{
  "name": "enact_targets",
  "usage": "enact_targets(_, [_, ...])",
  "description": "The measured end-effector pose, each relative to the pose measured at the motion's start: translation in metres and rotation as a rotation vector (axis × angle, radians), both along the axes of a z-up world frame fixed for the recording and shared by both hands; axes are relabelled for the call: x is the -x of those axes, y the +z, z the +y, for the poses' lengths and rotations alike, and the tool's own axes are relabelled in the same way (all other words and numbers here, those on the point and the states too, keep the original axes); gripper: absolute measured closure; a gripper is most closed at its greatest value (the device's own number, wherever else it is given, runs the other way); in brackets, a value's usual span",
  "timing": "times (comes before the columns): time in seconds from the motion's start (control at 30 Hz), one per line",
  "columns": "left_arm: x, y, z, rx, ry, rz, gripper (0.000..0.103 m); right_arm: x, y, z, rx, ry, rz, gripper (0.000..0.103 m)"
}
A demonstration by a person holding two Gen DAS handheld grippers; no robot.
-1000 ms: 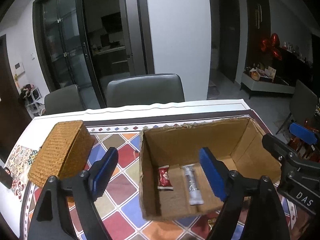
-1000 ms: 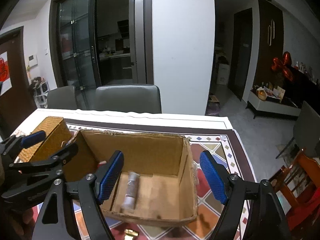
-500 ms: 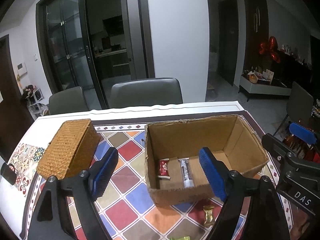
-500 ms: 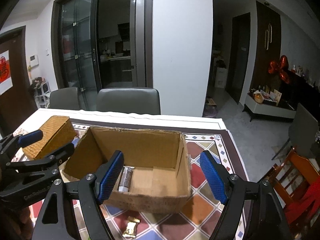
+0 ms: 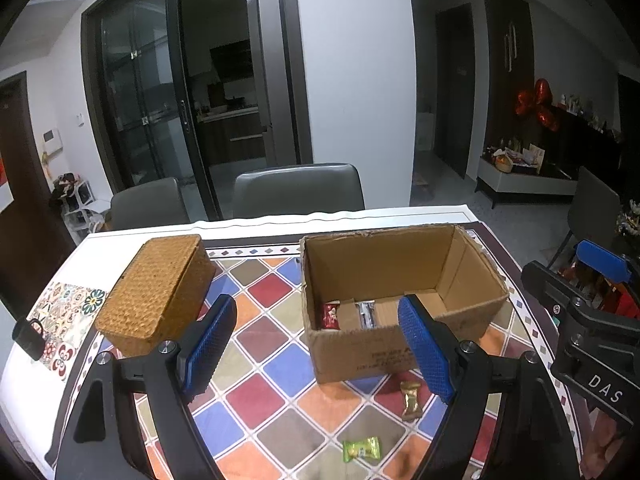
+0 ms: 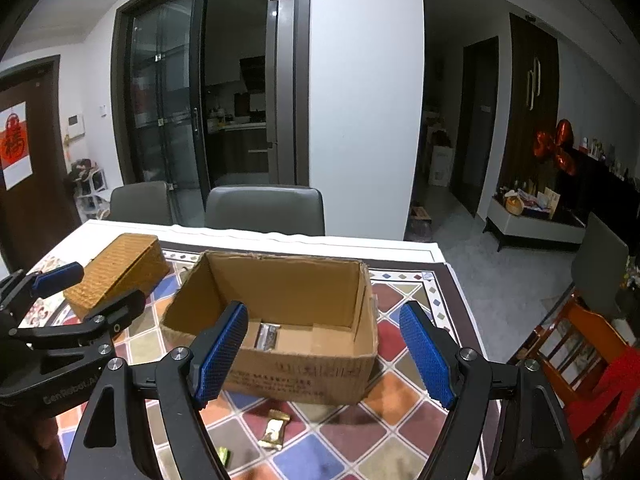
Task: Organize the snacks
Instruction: 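Withdraw both tools from the box back toward the remaining snacks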
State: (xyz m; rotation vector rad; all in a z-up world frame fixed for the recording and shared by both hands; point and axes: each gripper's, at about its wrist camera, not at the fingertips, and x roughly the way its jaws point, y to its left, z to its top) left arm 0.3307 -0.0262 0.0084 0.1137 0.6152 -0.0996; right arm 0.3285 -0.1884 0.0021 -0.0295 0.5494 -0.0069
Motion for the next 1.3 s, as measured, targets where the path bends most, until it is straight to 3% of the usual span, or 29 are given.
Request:
enact_targets(0.63, [0.061, -0.001, 0.010, 0.011, 0.009, -0.008, 0.020, 0.064, 0.008, 0.009, 0.013, 0.015, -0.021, 0.024])
enact_targets(1.3, [0.120, -0.018, 0.016, 0.008, -0.013, -0.007, 0.020, 0.115, -0.011, 0.015, 0.003, 0.024, 0.002, 0.024])
